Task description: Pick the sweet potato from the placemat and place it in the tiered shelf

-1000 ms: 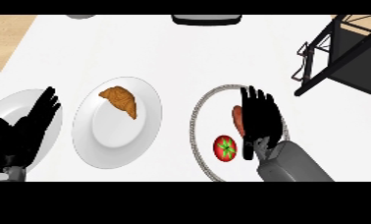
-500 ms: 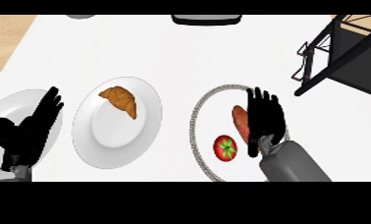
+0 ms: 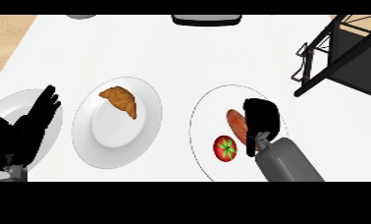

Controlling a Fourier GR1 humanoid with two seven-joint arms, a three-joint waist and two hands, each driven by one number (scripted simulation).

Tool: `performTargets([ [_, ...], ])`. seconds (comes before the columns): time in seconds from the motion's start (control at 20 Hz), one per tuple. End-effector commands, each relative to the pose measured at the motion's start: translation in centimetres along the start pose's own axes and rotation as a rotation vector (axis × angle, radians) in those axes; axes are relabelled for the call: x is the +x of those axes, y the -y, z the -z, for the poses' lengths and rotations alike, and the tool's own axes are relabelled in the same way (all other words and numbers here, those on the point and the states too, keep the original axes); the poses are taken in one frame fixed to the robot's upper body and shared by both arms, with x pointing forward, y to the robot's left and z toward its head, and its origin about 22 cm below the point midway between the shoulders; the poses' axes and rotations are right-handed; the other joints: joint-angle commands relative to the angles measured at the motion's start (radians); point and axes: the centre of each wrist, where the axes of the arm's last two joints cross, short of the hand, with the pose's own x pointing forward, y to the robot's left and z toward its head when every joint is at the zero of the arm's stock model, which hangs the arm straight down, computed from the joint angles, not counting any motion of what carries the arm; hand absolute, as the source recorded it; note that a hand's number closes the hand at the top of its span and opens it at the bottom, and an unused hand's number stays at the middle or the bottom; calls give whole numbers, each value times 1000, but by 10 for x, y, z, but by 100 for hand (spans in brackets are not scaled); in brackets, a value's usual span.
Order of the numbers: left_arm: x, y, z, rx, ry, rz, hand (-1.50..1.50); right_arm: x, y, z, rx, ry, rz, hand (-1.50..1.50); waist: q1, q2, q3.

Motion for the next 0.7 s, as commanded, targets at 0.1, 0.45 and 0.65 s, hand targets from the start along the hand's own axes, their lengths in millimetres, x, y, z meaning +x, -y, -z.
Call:
performTargets([
  [0.1, 3, 3, 11, -1, -5, 0, 0, -9, -5, 15, -4, 39, -45, 150, -1, 6, 4],
  [0.45, 7, 8, -10, 2, 7, -13, 0, -28, 20, 5, -107, 47, -98, 150, 0, 4, 4],
  [0.65, -1, 3, -9, -6, -13, 7, 0, -1, 2, -27, -205, 91, -27, 150, -3, 3, 4],
])
